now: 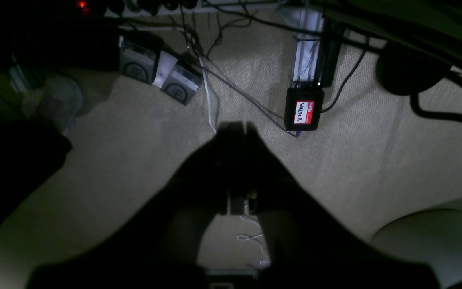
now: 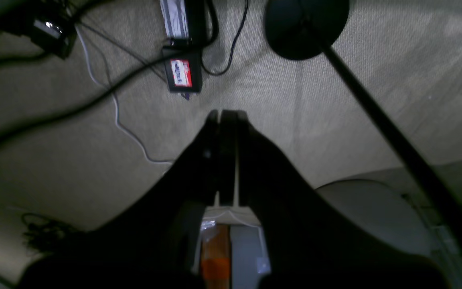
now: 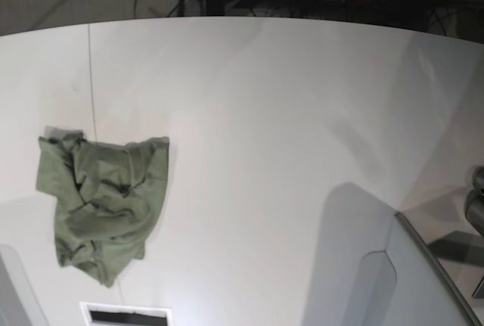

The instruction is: Layout the t-shirt on the table in an organized manner, then fold the t-shirt properly

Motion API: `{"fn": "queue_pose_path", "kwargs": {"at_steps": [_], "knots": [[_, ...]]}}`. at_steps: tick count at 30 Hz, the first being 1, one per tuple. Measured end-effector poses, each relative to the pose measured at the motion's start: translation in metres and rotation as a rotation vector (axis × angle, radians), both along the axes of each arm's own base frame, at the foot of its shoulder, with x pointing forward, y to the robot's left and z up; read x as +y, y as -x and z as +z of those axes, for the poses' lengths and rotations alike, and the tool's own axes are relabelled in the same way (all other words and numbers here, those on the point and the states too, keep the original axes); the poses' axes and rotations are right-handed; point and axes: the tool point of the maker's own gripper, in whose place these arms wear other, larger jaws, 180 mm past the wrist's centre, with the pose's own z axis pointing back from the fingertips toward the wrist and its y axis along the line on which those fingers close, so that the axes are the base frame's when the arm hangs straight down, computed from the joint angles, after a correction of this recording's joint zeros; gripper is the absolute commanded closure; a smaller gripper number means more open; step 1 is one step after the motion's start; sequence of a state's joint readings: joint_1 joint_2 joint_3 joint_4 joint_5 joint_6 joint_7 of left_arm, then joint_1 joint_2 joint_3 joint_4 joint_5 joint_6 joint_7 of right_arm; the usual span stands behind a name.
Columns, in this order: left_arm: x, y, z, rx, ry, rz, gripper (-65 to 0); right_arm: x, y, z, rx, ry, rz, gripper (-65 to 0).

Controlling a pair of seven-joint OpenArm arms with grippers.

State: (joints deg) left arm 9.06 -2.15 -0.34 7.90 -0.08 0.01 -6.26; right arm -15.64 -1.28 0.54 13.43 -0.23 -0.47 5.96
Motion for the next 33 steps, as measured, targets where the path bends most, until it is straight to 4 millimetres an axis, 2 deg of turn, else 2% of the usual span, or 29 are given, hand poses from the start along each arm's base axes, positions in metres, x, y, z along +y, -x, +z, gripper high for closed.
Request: {"fn": "queue_pose_path", "kwargs": {"at_steps": [3,5,8,11,13,17,20,21,24,30,33], "knots": [[0.005,0.007,0.001,0.015,-0.008,-0.001,0.0,-0.003,0.013,0.007,0.061,0.009,-0.003,0.0],[0.009,0.007,0.001,0.017,-0.014,-0.001,0.0,-0.006,0.003,0.015,0.043,0.020,-0.002,0.0],[0.008,0.005,0.001,0.008,-0.013,-0.002,0.0,-0.009,-0.028,0.039,-0.087,0.028,-0.002,0.0],[0.008,0.010,0.001,0.018,-0.012,-0.002,0.0,-0.011,-0.030,0.054,-0.073,0.032,-0.006,0.0],[0.008,0.013,0.001,0.024,-0.013,-0.003,0.0,-0.010,-0.021,0.049,-0.016,0.030,-0.007,0.0],[0.008,0.013,0.001,0.023,-0.012,-0.004,0.0,-0.004,-0.009,0.023,0.065,0.014,-0.008,0.0],[0.009,0.012,0.001,0.020,-0.013,-0.005,0.0,0.001,-0.010,0.006,0.039,-0.001,-0.008,0.0],[0.008,0.011,0.001,0.017,-0.013,-0.005,0.0,0.002,-0.003,0.003,0.058,-0.003,-0.006,0.0],[0.008,0.018,0.003,0.022,-0.011,-0.013,0.0,0.004,0.000,-0.001,0.060,-0.008,-0.004,0.0],[0.006,0.023,0.016,-0.062,-0.006,-0.025,0.0,0.001,-0.018,-0.004,0.021,-0.005,0.000,0.0],[0.014,0.022,0.017,-0.066,-0.018,-0.027,0.0,0.001,-0.014,-0.003,0.030,-0.004,-0.002,0.0]]}}
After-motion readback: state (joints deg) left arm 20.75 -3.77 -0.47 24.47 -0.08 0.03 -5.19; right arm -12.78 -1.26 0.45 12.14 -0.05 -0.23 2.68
